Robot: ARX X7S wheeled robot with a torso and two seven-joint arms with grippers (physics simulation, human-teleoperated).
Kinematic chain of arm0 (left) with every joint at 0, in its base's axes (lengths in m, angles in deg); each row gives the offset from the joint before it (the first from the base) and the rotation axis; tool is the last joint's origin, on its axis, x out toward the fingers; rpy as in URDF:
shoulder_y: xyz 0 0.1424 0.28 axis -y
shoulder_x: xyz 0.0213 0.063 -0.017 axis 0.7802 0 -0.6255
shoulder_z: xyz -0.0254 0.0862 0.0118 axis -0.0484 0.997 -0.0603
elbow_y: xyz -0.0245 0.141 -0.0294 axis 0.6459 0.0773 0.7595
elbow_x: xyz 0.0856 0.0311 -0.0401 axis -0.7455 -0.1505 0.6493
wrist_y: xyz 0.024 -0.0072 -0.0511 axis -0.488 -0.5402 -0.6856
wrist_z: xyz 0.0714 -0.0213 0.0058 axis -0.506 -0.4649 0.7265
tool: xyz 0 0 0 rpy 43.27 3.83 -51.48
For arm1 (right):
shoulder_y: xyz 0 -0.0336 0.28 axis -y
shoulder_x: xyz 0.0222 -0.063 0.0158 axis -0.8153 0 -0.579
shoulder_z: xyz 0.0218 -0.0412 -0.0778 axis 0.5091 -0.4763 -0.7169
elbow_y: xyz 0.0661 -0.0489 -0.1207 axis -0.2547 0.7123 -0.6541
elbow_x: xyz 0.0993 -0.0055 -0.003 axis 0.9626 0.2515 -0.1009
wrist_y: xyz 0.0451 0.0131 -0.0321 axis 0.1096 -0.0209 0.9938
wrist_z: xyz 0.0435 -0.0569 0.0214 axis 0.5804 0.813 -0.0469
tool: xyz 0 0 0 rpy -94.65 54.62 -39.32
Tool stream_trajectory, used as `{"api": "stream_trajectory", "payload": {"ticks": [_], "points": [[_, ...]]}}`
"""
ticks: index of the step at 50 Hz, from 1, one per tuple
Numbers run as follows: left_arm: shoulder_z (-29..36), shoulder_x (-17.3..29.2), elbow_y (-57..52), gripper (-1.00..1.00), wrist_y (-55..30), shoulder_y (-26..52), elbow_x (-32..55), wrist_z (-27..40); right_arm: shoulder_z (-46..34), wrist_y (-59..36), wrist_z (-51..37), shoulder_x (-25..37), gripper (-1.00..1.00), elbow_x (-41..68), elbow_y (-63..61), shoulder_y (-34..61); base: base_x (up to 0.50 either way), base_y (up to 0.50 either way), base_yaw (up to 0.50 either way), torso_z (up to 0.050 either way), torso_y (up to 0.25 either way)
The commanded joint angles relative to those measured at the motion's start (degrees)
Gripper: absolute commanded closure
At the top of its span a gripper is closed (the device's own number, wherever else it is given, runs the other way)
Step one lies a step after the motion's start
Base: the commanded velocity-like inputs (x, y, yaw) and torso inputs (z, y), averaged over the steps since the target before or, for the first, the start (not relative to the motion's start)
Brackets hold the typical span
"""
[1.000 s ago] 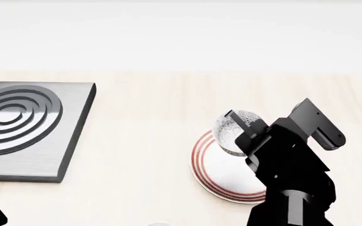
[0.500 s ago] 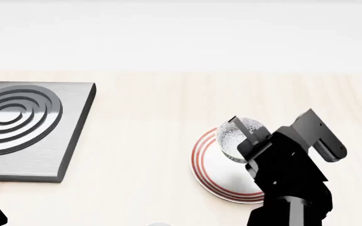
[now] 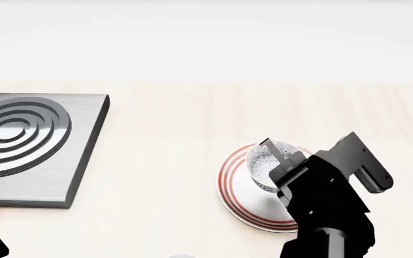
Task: Pick the akita bowl between the plate and the ramekin and place it on the plate.
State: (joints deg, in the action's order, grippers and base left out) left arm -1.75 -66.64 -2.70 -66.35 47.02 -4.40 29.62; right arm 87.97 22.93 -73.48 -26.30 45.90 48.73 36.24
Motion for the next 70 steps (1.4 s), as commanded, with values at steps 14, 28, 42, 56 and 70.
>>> {"api": "stream_trajectory", "payload": {"ticks": [14, 28, 42, 56, 70], "points": [[0.26, 0.16, -0.02, -1.00, 0.14, -0.02, 0.15, 0.24, -0.06, -0.18, -0.46, 0.08, 1.00, 0.41, -0.02, -0.65, 0.00, 0.00, 0.00, 0.001, 0.000], [0.37, 0.28, -0.13, -1.00, 0.20, -0.13, 0.21, 0.42, -1.25, 0.54, -0.02, 0.08, -1.00, 0.09, -0.02, -0.58, 0.00, 0.00, 0.00, 0.000, 0.000], [0.44, 0.30, 0.50, -1.00, 0.59, 0.05, 0.19, 0.48, -2.58, 0.41, -0.44, 0.74, -1.00, 0.00, -0.02, 0.65, 0.00, 0.00, 0.00, 0.000, 0.000], [0.65, 0.32, 0.61, -1.00, 0.52, 0.23, 0.16, 0.76, -4.79, 0.17, -1.67, 1.50, -1.00, -0.49, -0.03, 3.20, 0.00, 0.00, 0.00, 0.000, 0.000], [0.76, 0.42, 0.37, -1.00, 0.47, 0.07, 0.27, 1.01, -8.32, 0.35, -2.01, 1.81, -1.00, -1.26, -0.06, 6.42, 0.00, 0.00, 0.00, 0.000, 0.000]]}}
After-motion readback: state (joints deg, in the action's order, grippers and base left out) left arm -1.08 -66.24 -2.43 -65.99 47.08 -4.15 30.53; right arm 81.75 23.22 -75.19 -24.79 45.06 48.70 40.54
